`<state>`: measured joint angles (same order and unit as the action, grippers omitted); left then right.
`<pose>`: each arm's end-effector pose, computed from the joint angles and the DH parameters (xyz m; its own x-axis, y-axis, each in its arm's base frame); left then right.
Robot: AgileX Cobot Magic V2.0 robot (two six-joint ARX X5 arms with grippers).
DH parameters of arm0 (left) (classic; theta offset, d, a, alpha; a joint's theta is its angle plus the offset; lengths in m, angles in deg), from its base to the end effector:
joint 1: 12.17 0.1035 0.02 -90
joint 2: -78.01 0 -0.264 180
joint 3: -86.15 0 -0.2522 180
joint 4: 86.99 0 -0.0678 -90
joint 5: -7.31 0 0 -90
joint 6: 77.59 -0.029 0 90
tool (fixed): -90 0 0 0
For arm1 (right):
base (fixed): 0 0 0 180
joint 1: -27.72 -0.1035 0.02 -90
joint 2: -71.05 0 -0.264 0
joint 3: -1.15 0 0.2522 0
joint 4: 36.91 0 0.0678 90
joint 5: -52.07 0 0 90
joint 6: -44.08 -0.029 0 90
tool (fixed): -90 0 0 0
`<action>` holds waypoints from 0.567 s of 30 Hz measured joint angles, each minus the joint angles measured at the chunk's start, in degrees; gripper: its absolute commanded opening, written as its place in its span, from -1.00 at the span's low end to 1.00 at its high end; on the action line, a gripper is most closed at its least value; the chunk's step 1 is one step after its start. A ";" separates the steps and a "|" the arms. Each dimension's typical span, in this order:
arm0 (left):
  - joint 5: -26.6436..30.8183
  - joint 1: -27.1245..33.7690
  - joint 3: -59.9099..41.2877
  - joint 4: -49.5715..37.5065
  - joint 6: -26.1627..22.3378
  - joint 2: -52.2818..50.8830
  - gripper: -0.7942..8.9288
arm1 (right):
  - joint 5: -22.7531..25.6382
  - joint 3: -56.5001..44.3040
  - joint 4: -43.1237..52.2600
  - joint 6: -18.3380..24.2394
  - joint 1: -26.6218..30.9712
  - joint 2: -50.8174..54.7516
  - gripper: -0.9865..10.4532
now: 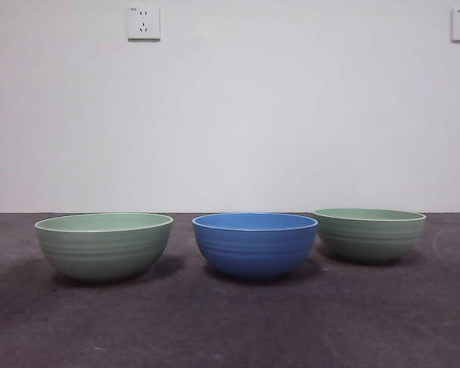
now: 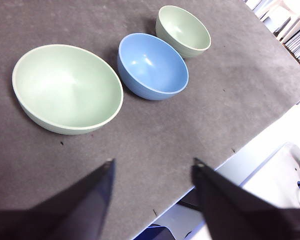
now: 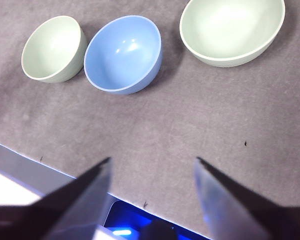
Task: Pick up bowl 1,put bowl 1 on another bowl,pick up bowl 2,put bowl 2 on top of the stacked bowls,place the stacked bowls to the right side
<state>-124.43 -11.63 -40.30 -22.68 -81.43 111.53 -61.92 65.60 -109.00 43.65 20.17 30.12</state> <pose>0.1011 -0.0184 0.2732 0.5405 -0.6607 -0.5210 0.5153 0.7494 -0.4158 0.1116 0.0267 0.3064 0.5459 0.4825 -0.6850 -0.3812 0.8711 0.3098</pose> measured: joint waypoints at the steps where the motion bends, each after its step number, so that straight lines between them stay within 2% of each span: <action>1: 0.00 0.00 0.00 0.11 0.11 0.00 0.34 | 0.00 0.00 0.02 0.00 0.00 0.00 0.06; 12: 0.90 0.00 0.00 0.20 0.85 0.00 0.34 | 0.46 0.02 1.03 -1.99 0.00 -2.32 0.05; 17: 1.07 0.00 0.00 0.22 0.90 0.00 0.34 | 3.85 0.04 7.39 -4.46 0.00 -6.67 0.05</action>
<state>-123.36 -11.63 -40.30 -22.47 -80.53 111.53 -58.07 65.65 -101.61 39.19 20.17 23.46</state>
